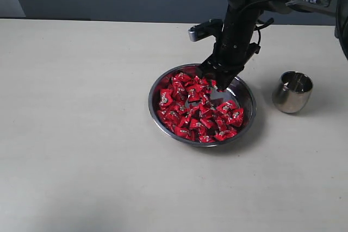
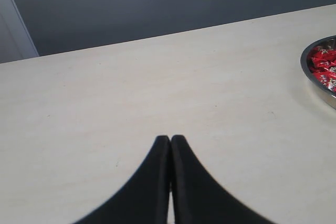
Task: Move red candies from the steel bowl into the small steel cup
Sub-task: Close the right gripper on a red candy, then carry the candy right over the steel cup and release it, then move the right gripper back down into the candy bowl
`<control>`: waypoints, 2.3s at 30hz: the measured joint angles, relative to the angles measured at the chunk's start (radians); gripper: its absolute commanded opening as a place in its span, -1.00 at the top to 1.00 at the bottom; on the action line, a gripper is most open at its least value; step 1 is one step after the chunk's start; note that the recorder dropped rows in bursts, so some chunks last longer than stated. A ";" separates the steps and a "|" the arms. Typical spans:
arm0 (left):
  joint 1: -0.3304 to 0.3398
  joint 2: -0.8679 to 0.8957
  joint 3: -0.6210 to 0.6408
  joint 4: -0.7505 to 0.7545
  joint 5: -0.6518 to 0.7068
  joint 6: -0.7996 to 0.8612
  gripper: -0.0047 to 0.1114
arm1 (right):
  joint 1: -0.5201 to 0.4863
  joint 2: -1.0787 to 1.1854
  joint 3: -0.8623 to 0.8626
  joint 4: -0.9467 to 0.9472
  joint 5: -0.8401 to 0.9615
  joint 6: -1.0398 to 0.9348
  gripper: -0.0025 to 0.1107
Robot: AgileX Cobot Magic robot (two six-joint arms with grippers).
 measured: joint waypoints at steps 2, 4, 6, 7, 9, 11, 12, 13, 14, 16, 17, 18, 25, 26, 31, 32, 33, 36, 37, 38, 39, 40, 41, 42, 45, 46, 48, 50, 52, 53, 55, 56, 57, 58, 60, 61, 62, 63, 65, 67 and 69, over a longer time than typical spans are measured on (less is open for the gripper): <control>0.000 0.000 0.000 0.000 0.000 0.000 0.91 | 0.000 -0.030 0.000 0.000 0.002 0.000 0.92; 0.000 0.000 0.000 0.000 0.000 0.000 0.91 | 0.000 -0.062 0.000 -0.003 0.014 0.000 0.92; 0.000 0.000 0.000 0.000 0.000 0.000 0.91 | 0.000 -0.093 0.000 -0.023 0.020 0.000 0.92; 0.000 0.000 0.000 0.000 0.000 0.000 0.91 | 0.000 -0.111 0.000 -0.036 0.020 0.000 0.92; 0.000 0.000 0.000 0.000 0.000 0.000 0.91 | 0.000 -0.140 0.000 -0.070 0.020 0.002 0.92; 0.000 0.000 0.000 0.000 0.000 0.000 0.91 | -0.013 -0.178 0.000 -0.086 0.021 0.007 0.92; 0.000 0.000 0.000 0.000 0.000 0.000 0.91 | -0.021 -0.195 0.000 -0.088 0.021 0.013 0.92; 0.000 0.000 0.000 0.000 0.000 0.000 0.91 | -0.037 -0.212 0.000 -0.090 0.023 0.021 0.92; 0.000 0.000 0.000 0.000 0.000 0.000 0.91 | -0.050 -0.227 0.000 -0.090 0.023 0.027 0.92; 0.000 0.000 0.000 0.000 0.000 0.000 0.91 | -0.093 -0.247 0.000 -0.090 0.025 0.047 0.92; 0.000 0.000 0.000 0.000 0.000 0.000 0.91 | -0.111 -0.255 0.006 -0.090 0.025 0.052 0.92; 0.000 0.000 0.000 0.000 0.000 0.000 0.91 | -0.134 -0.263 0.018 -0.090 0.023 0.060 0.92; 0.000 0.000 0.000 0.000 0.000 0.000 0.91 | -0.244 -0.294 0.176 -0.093 0.032 0.077 0.92; 0.000 0.000 0.000 0.000 0.000 0.000 0.91 | -0.250 -0.294 0.192 -0.093 0.034 0.077 0.92; 0.000 0.000 0.000 0.000 0.000 0.000 0.91 | -0.259 -0.296 0.214 -0.089 0.038 0.079 0.92; 0.000 0.000 0.000 0.000 0.000 0.000 0.91 | -0.259 -0.297 0.220 -0.084 0.036 0.079 0.92; 0.000 0.000 0.000 0.000 0.000 0.000 0.91 | -0.259 -0.297 0.223 -0.084 0.036 0.079 0.92; 0.000 0.000 0.000 0.000 0.000 0.000 0.91 | -0.259 -0.299 0.247 -0.082 0.036 0.079 0.92; 0.000 0.000 0.000 0.000 0.000 0.000 0.91 | -0.259 -0.299 0.256 -0.085 0.036 0.079 0.92; 0.000 0.000 0.000 0.000 0.000 0.000 0.91 | -0.260 -0.299 0.262 -0.091 0.036 0.079 0.92; 0.000 0.000 0.000 0.000 0.000 0.000 0.91 | -0.260 -0.299 0.271 -0.099 0.036 0.079 0.92; 0.000 0.000 0.000 0.000 0.000 0.000 0.91 | -0.260 -0.299 0.273 -0.111 0.038 0.081 0.92; 0.000 0.000 0.000 0.000 0.000 0.000 0.91 | -0.260 -0.299 0.275 -0.120 0.038 0.087 0.92; 0.000 0.000 0.000 0.000 0.000 0.000 0.91 | -0.260 -0.299 0.275 -0.131 0.038 0.094 0.92; 0.000 0.000 0.000 0.000 0.000 0.000 0.91 | -0.260 -0.299 0.275 -0.155 0.038 0.107 0.92; 0.000 0.000 0.000 0.000 0.000 0.000 0.91 | -0.260 -0.299 0.275 -0.157 0.038 0.108 0.89; 0.000 0.000 0.000 0.000 0.000 0.000 0.91 | -0.260 -0.299 0.275 -0.157 0.038 0.109 0.81; 0.000 0.000 0.000 0.000 0.000 0.000 0.91 | -0.260 -0.299 0.275 -0.159 0.038 0.111 0.70; 0.000 0.000 0.000 0.000 0.000 0.000 0.91 | -0.260 -0.299 0.275 -0.163 0.038 0.113 0.60; 0.000 0.000 0.000 0.000 0.000 0.000 0.91 | -0.260 -0.299 0.275 -0.166 0.036 0.113 0.57; 0.000 0.000 0.000 0.000 0.000 0.000 0.91 | -0.260 -0.299 0.275 -0.168 0.036 0.113 0.54; 0.000 0.000 0.000 0.000 0.000 0.000 0.91 | -0.260 -0.299 0.275 -0.169 0.036 0.113 0.54; 0.000 0.000 0.000 0.000 0.000 0.000 0.91 | -0.260 -0.299 0.275 -0.170 0.036 0.113 0.54; 0.000 0.000 0.000 0.000 0.000 0.000 0.91 | -0.260 -0.299 0.275 -0.170 0.036 0.113 0.54; 0.000 0.000 0.000 0.000 0.000 0.000 0.91 | -0.260 -0.299 0.275 -0.172 0.036 0.113 0.54; 0.000 0.000 0.000 0.000 0.000 0.000 0.91 | -0.260 -0.299 0.275 -0.172 0.036 0.113 0.54; 0.000 0.000 0.000 0.000 0.000 0.000 0.91 | -0.260 -0.299 0.275 -0.170 0.036 0.113 0.54; 0.000 0.000 0.000 0.000 0.000 0.000 0.91 | -0.260 -0.299 0.275 -0.160 0.036 0.113 0.54; 0.000 0.000 0.000 0.000 0.000 0.000 0.91 | -0.260 -0.299 0.268 -0.111 0.038 0.106 0.54; 0.000 0.000 0.000 0.000 0.000 0.000 0.91 | -0.255 -0.299 0.257 -0.038 0.036 0.075 0.53; 0.000 0.000 0.000 0.000 0.000 0.000 0.91 | -0.234 -0.299 0.245 0.056 0.034 0.021 0.43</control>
